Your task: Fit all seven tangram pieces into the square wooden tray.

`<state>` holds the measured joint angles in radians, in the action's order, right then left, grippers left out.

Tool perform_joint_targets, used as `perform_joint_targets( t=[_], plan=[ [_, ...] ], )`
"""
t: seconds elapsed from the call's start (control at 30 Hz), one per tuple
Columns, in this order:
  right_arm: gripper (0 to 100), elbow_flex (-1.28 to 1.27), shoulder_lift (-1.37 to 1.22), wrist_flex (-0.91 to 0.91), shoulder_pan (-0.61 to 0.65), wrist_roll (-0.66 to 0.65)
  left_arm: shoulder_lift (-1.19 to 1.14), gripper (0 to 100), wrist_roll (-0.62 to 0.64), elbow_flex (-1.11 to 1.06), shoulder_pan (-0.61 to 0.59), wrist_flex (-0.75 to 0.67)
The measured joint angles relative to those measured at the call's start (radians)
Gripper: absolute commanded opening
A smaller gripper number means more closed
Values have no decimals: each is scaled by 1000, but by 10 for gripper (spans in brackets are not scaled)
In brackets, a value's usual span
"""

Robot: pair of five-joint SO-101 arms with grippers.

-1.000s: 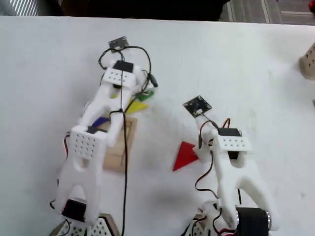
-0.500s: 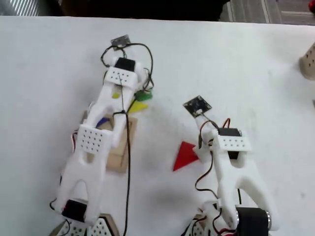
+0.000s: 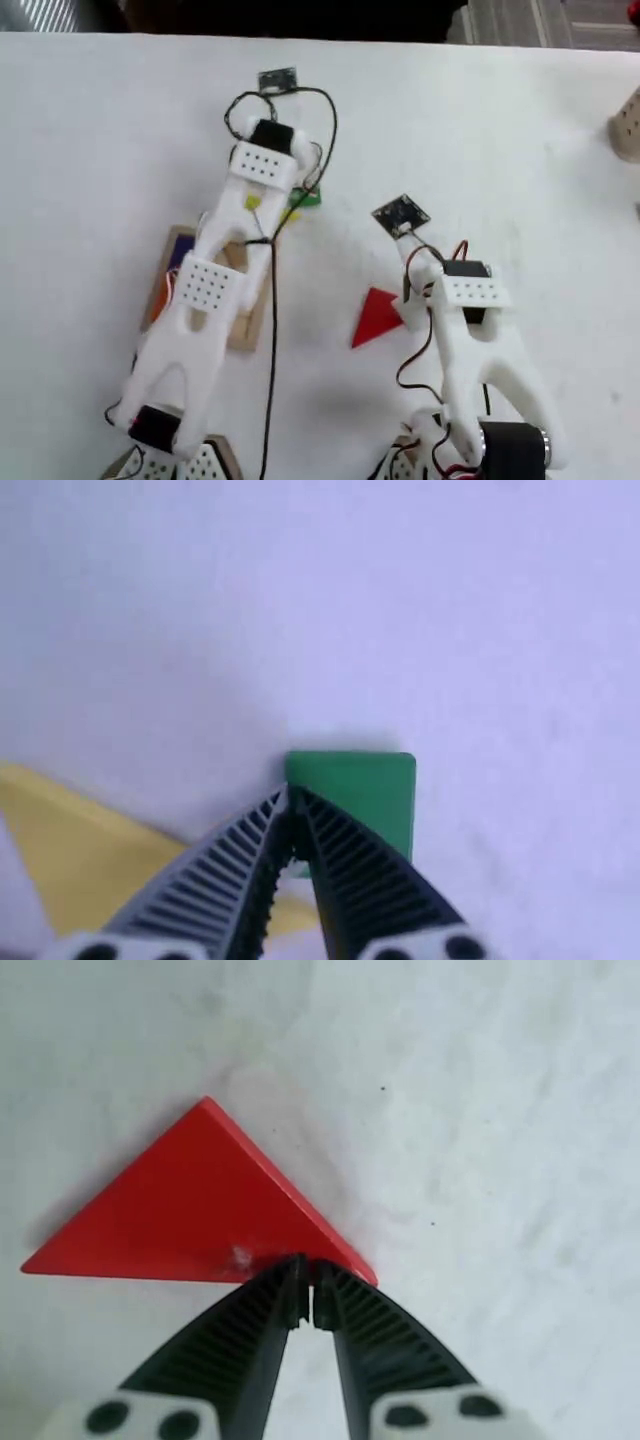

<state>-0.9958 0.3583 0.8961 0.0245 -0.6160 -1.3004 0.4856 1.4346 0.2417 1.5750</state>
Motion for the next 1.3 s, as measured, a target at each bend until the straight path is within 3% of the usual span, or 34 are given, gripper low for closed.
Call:
perform_joint_targets(
  t=[0.23, 0.8, 1.03, 1.3],
  plan=[
    [17, 0, 0, 0, 0, 0, -20, 198, -107, 161, 29, 114],
    [17, 0, 0, 0, 0, 0, -103, 207, -21, 196, 52, 138],
    [17, 0, 0, 0, 0, 0, -103, 210, -84, 196, 52, 155],
    [17, 0, 0, 0, 0, 0, -26, 355, -92, 195, -2, 196]
  ],
)
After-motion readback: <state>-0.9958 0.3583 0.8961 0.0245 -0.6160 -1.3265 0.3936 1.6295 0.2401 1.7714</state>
